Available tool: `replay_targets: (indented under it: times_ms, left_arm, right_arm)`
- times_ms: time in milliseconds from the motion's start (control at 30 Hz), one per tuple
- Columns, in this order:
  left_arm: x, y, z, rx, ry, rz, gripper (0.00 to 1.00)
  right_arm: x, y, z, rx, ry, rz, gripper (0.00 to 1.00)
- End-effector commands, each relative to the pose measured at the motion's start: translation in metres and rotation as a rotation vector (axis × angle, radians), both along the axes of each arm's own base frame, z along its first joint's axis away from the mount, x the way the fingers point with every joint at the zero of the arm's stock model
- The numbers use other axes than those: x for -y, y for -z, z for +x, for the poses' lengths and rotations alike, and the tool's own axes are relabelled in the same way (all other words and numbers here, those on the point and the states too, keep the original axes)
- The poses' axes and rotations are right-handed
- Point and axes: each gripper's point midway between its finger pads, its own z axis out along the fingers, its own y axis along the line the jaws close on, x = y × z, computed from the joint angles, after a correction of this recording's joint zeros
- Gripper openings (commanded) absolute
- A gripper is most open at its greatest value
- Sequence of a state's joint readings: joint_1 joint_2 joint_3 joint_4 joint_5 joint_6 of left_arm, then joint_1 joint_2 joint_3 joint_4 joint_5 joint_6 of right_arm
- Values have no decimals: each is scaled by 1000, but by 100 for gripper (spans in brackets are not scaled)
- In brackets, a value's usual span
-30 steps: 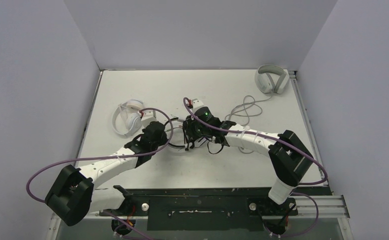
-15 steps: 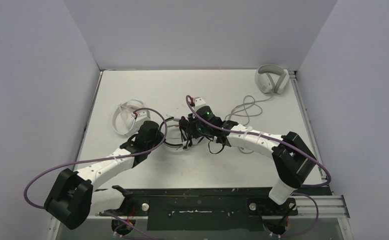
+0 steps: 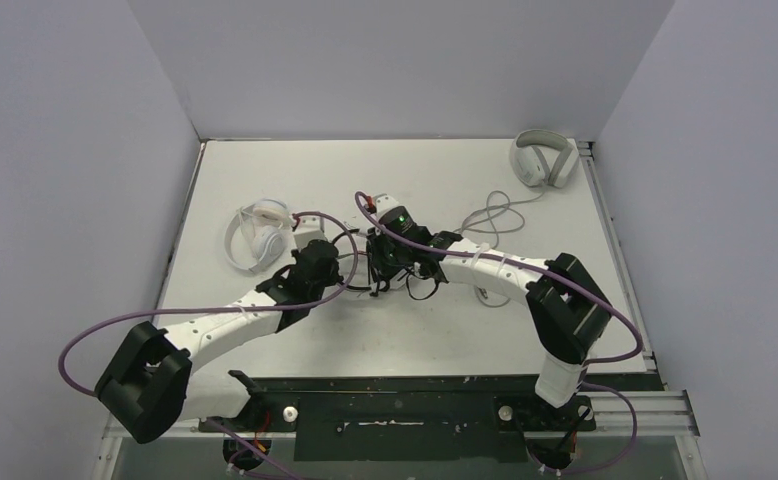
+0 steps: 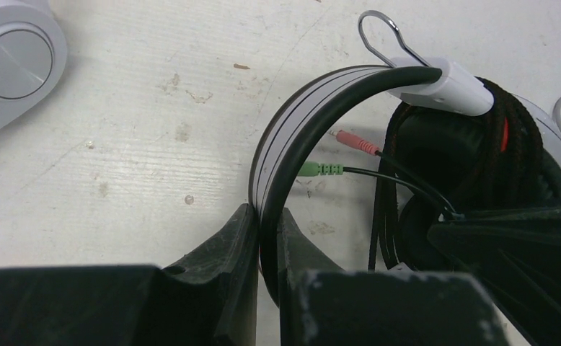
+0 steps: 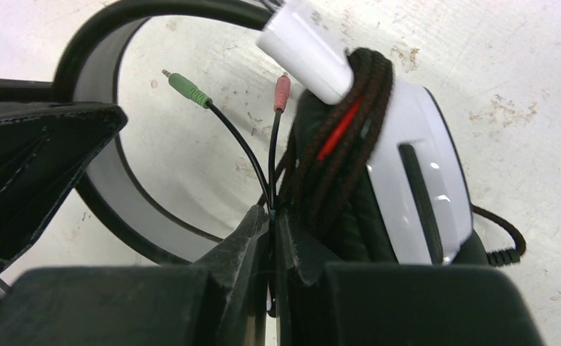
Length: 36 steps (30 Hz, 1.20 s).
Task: Wrap the headphones
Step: Place the headphones at the center of the board.
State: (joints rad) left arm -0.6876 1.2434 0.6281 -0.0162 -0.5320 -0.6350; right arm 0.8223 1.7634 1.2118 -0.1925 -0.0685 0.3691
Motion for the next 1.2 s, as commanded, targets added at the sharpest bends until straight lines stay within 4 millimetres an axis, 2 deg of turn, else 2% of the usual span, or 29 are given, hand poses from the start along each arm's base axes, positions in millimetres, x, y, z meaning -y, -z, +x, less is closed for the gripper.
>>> replay_targets:
  times_ms: [0,133,267,367,500,600,767,900,1167]
  left_arm:
    - [62,-52,10,112,178,-218,0]
    - [71,-56,10,115,202,-273,0]
    - [70,-65,14,120,187,-300,0]
    - [69,-69,18,92,186,-342,0]
    - [63,-64,21,54,168,-373,0]
    - [60,-61,21,44,167,-380,0]
    - [58,-57,17,32,179,-380,0]
    - [57,-55,16,19,182,-373,0]
    - [48,-47,21,-30,140,-392,0]
  right_arm:
    - [-10,-17,23,87,-9,50,0]
    - [-23,-8,13,46,-92,76,3]
    - [-27,7,4,-9,-132,77,5]
    - [-32,8,0,-22,-154,110,5]
    - [-41,1,-9,-27,-206,172,6]
    - [-40,-2,-13,-31,-220,184,10]
    - [-40,-12,-7,4,-206,197,11]
    - [-38,-19,-3,24,-198,197,21]
    - [-36,-43,-3,67,-205,224,29]
